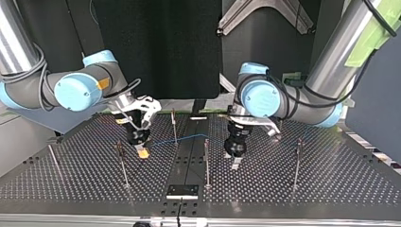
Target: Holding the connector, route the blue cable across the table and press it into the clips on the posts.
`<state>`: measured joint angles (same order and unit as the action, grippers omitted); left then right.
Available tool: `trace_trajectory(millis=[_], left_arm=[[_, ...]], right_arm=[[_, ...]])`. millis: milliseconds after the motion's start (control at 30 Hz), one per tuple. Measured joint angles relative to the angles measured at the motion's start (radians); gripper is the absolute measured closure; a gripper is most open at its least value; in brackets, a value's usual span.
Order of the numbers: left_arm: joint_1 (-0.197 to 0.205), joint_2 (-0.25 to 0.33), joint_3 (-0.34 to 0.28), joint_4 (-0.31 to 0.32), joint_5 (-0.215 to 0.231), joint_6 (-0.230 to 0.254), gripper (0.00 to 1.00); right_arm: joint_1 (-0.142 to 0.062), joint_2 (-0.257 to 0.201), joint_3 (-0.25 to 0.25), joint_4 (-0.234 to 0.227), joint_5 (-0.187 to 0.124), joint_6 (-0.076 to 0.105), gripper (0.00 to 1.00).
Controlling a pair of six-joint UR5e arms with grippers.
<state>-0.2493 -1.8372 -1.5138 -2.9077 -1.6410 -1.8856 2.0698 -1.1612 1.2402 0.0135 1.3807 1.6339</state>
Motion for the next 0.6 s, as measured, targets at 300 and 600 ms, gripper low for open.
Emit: trace_trajectory(millis=[300, 600], left_arm=[[-0.012, 0.016, -0.052, -0.009, 0.006, 0.019, 0.0], [-0.024, 0.045, -0.135, 0.048, 0.007, 0.012, 0.0]], right_arm=[[0.014, -0.001, -0.013, 0.001, 0.0, -0.003, 1.0], [0.039, -0.02, -0.018, 0.003, 0.0, -0.004, 1.0]])
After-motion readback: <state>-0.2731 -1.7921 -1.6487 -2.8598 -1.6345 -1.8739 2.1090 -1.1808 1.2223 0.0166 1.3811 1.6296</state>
